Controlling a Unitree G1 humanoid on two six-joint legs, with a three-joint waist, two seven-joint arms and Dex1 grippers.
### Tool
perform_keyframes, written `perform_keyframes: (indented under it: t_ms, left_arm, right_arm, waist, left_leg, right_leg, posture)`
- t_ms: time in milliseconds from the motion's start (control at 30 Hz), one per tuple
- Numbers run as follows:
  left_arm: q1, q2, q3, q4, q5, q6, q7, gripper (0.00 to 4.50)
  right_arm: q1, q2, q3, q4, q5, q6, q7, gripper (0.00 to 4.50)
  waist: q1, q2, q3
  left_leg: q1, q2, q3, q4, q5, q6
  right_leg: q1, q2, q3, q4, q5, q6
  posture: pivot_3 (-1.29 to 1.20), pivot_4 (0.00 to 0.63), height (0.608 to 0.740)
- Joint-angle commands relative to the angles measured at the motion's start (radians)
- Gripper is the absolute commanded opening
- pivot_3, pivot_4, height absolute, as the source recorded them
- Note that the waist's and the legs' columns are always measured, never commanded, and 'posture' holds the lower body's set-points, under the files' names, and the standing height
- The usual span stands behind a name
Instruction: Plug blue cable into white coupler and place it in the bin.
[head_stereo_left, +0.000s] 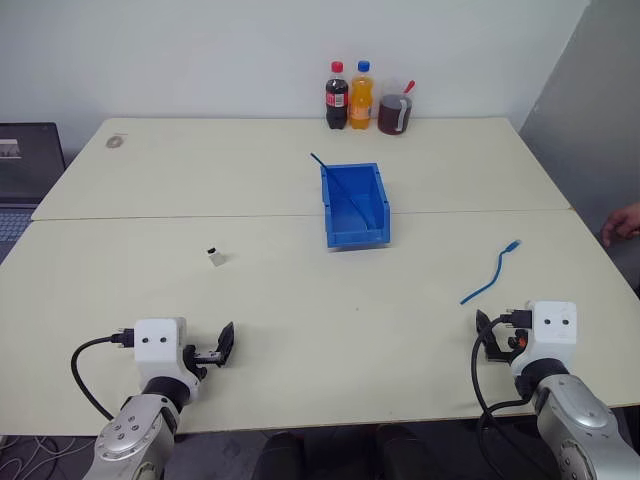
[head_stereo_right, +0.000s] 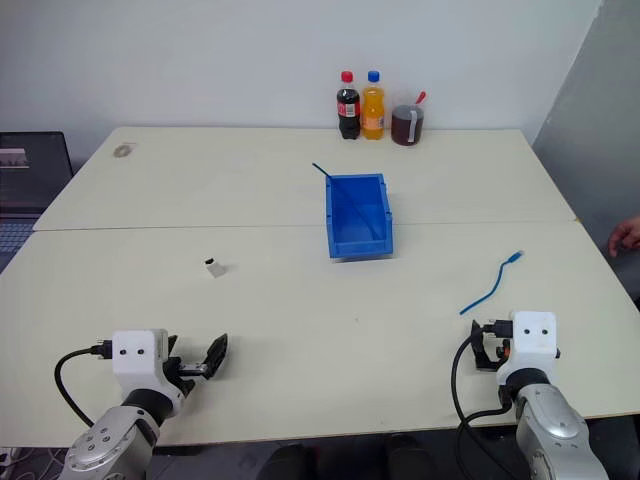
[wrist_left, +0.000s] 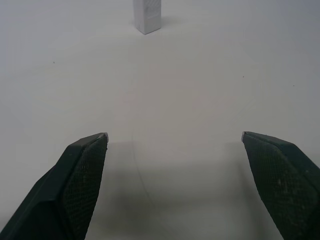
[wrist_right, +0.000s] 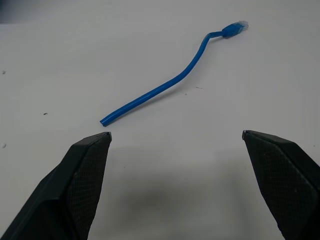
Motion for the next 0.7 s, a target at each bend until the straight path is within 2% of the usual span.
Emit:
perform_keyframes:
  t_ms: [33, 200, 333, 433, 567, 700]
  left_arm:
    - [-0.003, 0.000, 0.002, -0.016, -0.005, -0.022, -0.008, 4.50]
    - [-0.074, 0.069, 0.019, 0.031, -0.028, -0.022, -0.081, 4.50]
    - [-0.307, 0.270, -0.009, 0.079, -0.217, 0.060, -0.372, 4.50]
    - [-0.497, 0.362, -0.049, 0.169, -0.263, 0.072, -0.485, 4.50]
    - [-0.754, 0.420, -0.189, 0.299, -0.258, 0.039, -0.669, 4.50]
    - [-0.913, 0.423, -0.342, 0.388, -0.220, -0.027, -0.857, 4.50]
  right_arm:
    - [0.004, 0.001, -0.022, -0.045, -0.001, -0.008, -0.006, 4.46]
    - [-0.003, 0.015, -0.038, -0.037, 0.007, -0.011, -0.016, 4.46]
    - [-0.047, 0.014, -0.046, -0.031, 0.002, 0.013, -0.027, 4.46]
    - [-0.090, -0.001, -0.053, -0.019, -0.012, 0.044, -0.041, 4.46]
    - [-0.185, -0.019, -0.064, 0.008, -0.024, 0.112, -0.063, 4.46]
    - [-0.302, -0.046, -0.053, 0.095, -0.033, 0.138, -0.063, 4.46]
  waist:
    - [0.000, 0.000, 0.000]
    - [0.001, -0.001, -0.001]
    - [0.007, -0.002, -0.001]
    - [0.003, -0.001, -0.001]
    - [-0.004, -0.001, -0.001]
    - [-0.007, -0.001, 0.000]
  left_leg:
    - [0.000, 0.000, 0.000, 0.000, 0.000, 0.000]
    - [0.000, 0.000, 0.000, 0.001, 0.000, 0.000]
    - [-0.001, 0.000, -0.004, 0.006, 0.000, 0.000]
    - [-0.001, 0.002, -0.002, 0.011, 0.000, 0.000]
    - [-0.002, 0.001, 0.002, 0.013, 0.000, 0.000]
    - [-0.002, 0.001, 0.004, 0.013, 0.000, 0.000]
  right_leg:
    - [0.000, 0.000, 0.000, 0.000, 0.000, 0.000]
    - [0.000, 0.000, 0.000, 0.001, 0.000, 0.000]
    - [0.000, 0.002, -0.004, 0.004, 0.001, 0.000]
    - [0.002, 0.004, -0.002, 0.004, 0.003, 0.000]
    - [0.001, 0.004, 0.000, 0.005, 0.005, 0.003]
    - [0.000, 0.005, 0.001, 0.005, 0.005, 0.003]
  posture:
    - [0.00, 0.150, 0.740]
    - [0.00, 0.150, 0.740]
    - [0.00, 0.150, 0.740]
    - [0.00, 0.150, 0.740]
    - [0.00, 0.150, 0.740]
    - [0.00, 0.150, 0.740]
